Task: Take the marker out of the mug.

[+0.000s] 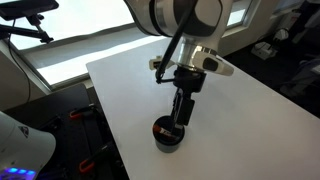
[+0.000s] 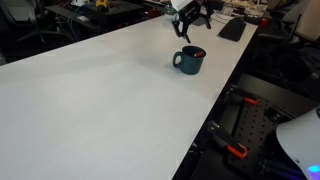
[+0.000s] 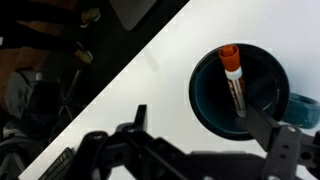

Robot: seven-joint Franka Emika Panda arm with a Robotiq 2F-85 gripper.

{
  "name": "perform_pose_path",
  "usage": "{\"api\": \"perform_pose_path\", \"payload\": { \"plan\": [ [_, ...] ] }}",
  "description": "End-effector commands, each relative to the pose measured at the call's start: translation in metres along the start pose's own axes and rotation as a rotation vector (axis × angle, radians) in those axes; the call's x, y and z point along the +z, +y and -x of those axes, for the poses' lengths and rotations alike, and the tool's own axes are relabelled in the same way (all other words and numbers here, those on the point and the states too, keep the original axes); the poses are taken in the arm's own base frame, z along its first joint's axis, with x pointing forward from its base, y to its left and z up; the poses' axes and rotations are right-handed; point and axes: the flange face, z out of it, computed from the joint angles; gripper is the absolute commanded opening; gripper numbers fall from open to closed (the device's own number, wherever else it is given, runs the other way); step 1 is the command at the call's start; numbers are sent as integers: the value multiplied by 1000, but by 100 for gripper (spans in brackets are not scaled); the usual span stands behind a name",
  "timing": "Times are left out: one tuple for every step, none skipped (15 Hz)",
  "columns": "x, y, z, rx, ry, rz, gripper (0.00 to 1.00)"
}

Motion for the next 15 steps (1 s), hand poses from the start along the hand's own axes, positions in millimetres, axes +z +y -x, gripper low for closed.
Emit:
{"api": "perform_pose_path", "payload": {
  "plan": [
    [21,-2,5,-4,-18,25,100],
    [27,-4,5,-3,-27,34,100],
    [31,-5,5,-3,-34,41,100],
    [36,-7,4,-3,-42,50,100],
    [40,-9,4,-2,-47,58,100],
    [46,-11,3,-2,-55,67,100],
    [51,-13,3,-2,-60,76,100],
    [56,-15,2,-3,-67,84,100],
    [61,-17,2,-5,-74,92,100],
    [65,-18,1,-3,-83,99,100],
    [66,-18,0,-1,-82,104,98],
    [66,-17,-1,-7,-78,99,97],
    [67,-17,-1,-6,-75,98,74],
    [68,-16,-2,-9,-73,100,73],
    [70,-16,-2,-11,-72,104,71]
  ]
}}
